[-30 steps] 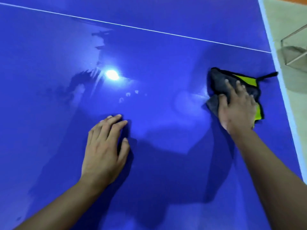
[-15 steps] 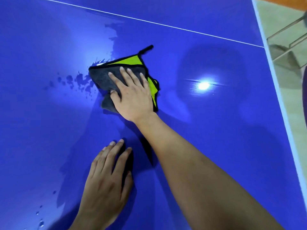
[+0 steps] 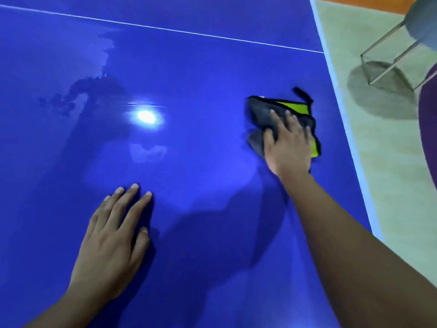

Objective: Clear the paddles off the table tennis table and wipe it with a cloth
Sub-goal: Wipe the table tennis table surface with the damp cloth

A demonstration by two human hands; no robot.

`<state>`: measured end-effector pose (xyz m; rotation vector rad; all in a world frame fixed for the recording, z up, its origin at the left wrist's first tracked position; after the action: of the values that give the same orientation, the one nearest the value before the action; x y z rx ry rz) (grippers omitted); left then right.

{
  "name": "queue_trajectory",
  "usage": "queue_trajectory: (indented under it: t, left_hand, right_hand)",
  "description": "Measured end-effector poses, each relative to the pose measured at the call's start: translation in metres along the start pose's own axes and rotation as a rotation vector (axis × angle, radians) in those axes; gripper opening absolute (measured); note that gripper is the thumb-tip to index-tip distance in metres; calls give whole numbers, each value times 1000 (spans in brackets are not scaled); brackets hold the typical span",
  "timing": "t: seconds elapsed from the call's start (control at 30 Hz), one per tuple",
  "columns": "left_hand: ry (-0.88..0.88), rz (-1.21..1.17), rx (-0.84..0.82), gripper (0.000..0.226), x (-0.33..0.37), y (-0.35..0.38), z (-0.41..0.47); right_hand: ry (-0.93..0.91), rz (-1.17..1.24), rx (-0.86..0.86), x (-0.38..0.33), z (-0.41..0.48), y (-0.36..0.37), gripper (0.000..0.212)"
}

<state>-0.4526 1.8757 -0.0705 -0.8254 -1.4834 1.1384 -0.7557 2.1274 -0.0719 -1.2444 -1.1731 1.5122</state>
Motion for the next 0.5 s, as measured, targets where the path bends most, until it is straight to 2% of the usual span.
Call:
queue_trajectory:
  t: [0.17, 0.5]
  left_hand:
    - [-14, 16, 9, 59, 2, 0, -3]
    - [-8, -99, 18, 58, 3, -5, -4]
  right_hand:
    - [131, 16, 38, 96, -24, -23, 63]
    - [151, 15, -2, 106, -32, -26, 68]
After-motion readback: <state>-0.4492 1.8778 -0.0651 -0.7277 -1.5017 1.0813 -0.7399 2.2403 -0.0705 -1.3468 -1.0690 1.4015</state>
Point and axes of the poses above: each hand's wrist, its own z-axis towards the middle knuckle, its own y-axis out of the palm, x = y × z, the point moved 6 cm from there along z, towards the middle knuckle
